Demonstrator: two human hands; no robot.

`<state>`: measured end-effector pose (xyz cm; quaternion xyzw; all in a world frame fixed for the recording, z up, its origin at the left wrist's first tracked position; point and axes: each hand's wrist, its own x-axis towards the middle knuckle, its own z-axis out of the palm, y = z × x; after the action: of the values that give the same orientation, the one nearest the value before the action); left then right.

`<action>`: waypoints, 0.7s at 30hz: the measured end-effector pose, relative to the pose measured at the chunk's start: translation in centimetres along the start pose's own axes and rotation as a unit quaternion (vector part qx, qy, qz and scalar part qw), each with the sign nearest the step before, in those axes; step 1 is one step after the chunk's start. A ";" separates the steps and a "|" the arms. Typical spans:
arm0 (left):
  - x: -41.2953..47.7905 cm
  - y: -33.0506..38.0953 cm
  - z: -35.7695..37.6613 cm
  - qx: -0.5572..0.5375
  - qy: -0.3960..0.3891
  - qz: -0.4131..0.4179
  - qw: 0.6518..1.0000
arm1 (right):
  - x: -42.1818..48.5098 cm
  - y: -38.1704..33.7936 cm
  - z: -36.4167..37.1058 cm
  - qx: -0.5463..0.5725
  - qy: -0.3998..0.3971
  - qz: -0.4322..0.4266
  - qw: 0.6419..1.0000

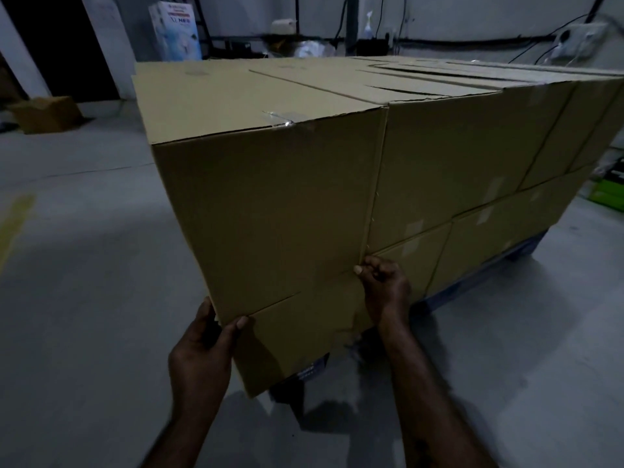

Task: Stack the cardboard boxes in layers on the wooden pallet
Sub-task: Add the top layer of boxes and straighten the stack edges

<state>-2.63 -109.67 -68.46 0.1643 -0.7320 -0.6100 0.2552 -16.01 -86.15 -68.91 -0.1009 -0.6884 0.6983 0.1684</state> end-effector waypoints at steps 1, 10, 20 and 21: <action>-0.1 0.0 0.1 -0.001 0.007 -0.004 1.000 | 0.0 0.0 -0.1 0.000 0.001 -0.002 1.000; 0.0 -0.6 -0.2 0.037 0.022 0.003 0.999 | 0.6 0.5 -0.2 0.005 -0.005 -0.006 1.000; -0.6 -0.3 -0.2 0.079 0.030 0.051 0.995 | 0.9 0.7 -0.4 -0.031 -0.011 -0.031 0.999; -0.6 -0.4 -0.1 0.075 0.034 0.047 0.995 | 0.9 0.7 -0.5 -0.039 -0.012 -0.039 0.998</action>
<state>-2.11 -109.53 -68.93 0.1690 -0.7736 -0.5344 0.2957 -16.71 -85.36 -69.50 -0.0721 -0.7206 0.6649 0.1831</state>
